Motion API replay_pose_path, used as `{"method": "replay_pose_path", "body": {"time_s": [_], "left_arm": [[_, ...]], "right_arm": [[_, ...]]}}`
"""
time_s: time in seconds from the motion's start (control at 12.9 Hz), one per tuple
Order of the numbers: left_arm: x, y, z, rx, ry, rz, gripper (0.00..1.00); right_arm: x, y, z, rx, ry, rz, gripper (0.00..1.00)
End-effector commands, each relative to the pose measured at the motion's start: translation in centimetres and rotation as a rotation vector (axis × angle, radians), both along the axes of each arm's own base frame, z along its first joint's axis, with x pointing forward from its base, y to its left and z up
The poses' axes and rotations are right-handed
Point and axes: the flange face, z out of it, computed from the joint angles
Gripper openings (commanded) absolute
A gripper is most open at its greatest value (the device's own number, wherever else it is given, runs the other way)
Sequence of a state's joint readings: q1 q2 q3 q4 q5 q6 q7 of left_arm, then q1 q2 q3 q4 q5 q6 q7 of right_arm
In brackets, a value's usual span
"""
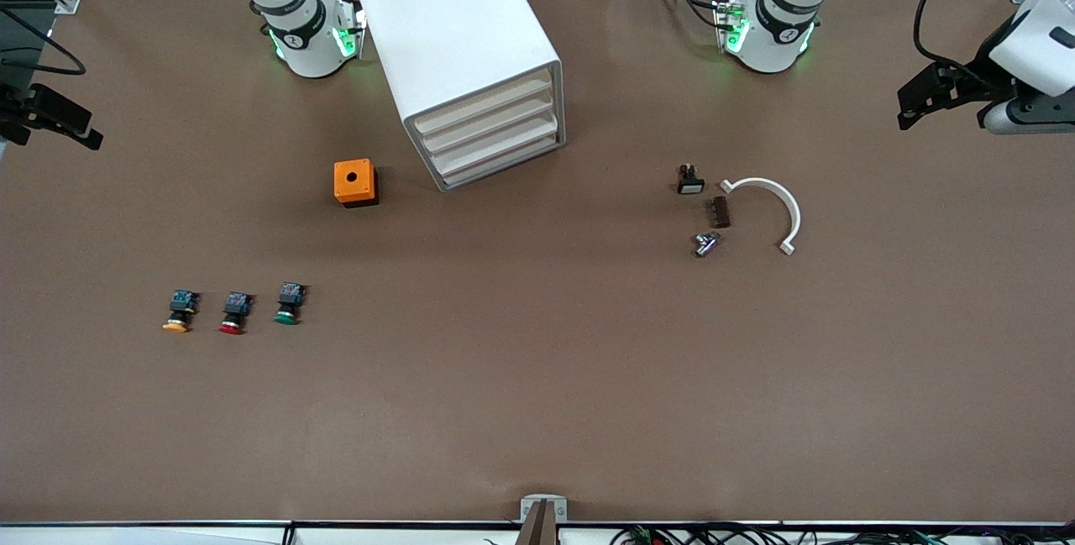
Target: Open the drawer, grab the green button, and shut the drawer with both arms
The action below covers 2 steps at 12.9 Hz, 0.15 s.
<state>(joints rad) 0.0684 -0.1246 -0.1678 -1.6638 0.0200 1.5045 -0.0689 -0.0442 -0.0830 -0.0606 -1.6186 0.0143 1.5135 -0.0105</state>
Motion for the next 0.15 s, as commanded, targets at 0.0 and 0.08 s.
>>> {"method": "replay_pose_path", "body": {"time_s": [0.0, 0.08], "left_arm": [[0.08, 0.35, 0.63, 0.016, 0.007, -0.04, 1.0], [0.09, 0.43, 0.63, 0.016, 0.007, -0.037, 1.0]], "right_arm": [[-0.85, -0.21, 0.26, -0.007, -0.006, -0.006, 1.0], [-0.9, -0.21, 0.34, -0.007, -0.008, -0.006, 1.0]]}}
